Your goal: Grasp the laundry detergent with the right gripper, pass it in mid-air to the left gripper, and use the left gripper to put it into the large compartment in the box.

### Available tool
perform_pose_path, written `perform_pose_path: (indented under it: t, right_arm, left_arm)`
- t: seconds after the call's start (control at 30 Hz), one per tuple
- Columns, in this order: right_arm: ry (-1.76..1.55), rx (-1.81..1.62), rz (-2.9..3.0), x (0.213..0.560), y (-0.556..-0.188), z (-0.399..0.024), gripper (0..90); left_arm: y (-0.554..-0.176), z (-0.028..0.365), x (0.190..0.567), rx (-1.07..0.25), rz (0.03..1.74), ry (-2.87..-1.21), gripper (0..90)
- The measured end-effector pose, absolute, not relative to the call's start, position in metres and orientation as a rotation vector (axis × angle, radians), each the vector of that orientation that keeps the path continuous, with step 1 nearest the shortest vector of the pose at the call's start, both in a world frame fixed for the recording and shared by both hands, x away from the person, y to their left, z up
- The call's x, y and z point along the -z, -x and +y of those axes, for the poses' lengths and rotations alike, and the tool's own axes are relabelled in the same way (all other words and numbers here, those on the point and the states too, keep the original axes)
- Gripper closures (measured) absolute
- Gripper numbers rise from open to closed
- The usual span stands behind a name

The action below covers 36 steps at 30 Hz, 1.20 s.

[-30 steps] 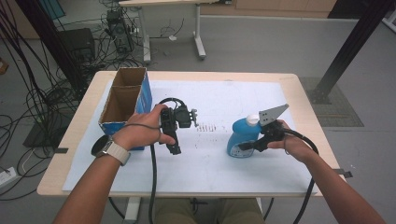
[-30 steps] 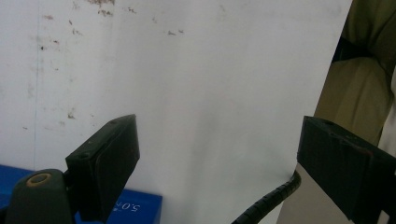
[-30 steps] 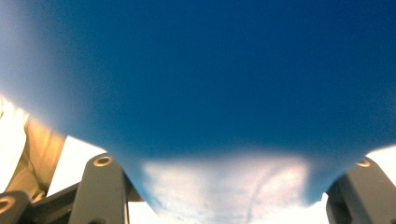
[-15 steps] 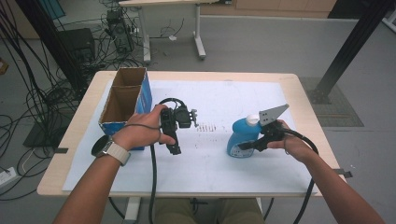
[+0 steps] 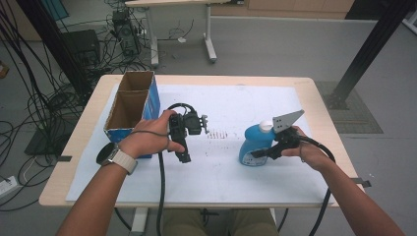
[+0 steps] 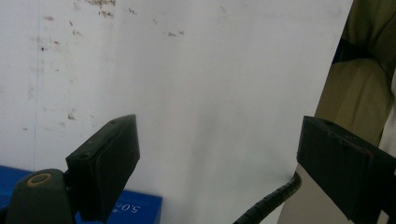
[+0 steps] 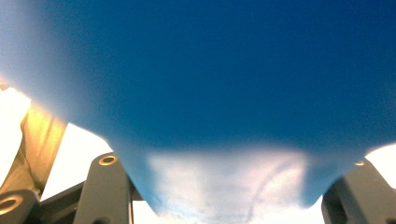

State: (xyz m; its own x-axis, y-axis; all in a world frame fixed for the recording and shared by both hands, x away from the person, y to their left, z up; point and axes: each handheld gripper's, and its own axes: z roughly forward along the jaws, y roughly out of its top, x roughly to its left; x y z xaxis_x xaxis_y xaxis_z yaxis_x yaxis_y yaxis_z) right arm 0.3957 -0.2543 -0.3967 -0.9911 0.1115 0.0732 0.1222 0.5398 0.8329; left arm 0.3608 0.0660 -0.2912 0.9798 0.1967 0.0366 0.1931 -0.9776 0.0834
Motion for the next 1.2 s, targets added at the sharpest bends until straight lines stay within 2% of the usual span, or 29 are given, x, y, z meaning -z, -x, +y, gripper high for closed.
perform_pose_path:
  t: [1.2]
  right_arm:
    - [0.205, 1.487, -2.767, 0.3959, -0.3950, -0.2542, 43.6]
  left_arm:
    - [-0.3611, 0.0658, 0.2887, -0.078, 0.297, -3.045, 13.7]
